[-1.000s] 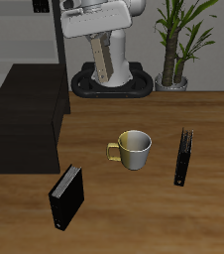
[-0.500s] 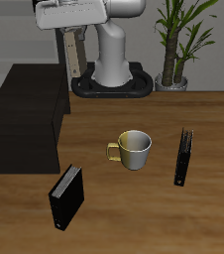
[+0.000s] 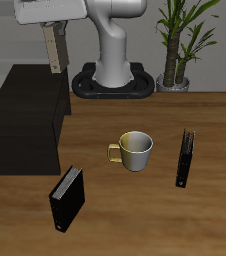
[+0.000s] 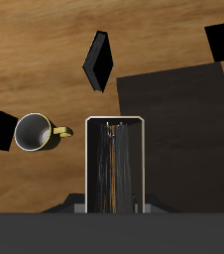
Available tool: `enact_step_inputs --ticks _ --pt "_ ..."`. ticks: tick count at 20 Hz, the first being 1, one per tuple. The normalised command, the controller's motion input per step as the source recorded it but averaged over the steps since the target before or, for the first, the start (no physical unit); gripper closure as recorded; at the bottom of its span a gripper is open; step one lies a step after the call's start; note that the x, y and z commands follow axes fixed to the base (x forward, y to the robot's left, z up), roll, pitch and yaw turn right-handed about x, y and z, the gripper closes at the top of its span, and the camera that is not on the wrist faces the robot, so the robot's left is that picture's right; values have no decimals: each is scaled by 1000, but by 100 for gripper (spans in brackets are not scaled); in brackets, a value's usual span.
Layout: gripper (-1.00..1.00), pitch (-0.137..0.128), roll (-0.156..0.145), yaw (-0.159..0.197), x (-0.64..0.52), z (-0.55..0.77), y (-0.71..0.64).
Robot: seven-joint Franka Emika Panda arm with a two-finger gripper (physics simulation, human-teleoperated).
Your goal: Place the yellow book upright on top of the shelf
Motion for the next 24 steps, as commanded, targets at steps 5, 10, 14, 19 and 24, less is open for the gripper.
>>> enact_step_inputs --ticks 5,10,14,19,24 --pt "100 0 9 -10 -88 76 -398" --pt "100 -21 -38 -4 -27 -8 -387" --pt "100 9 -48 -16 92 -121 -471" --pt "100 2 -62 -6 108 -200 -222" --pt "100 30 22 -27 107 -277 73"
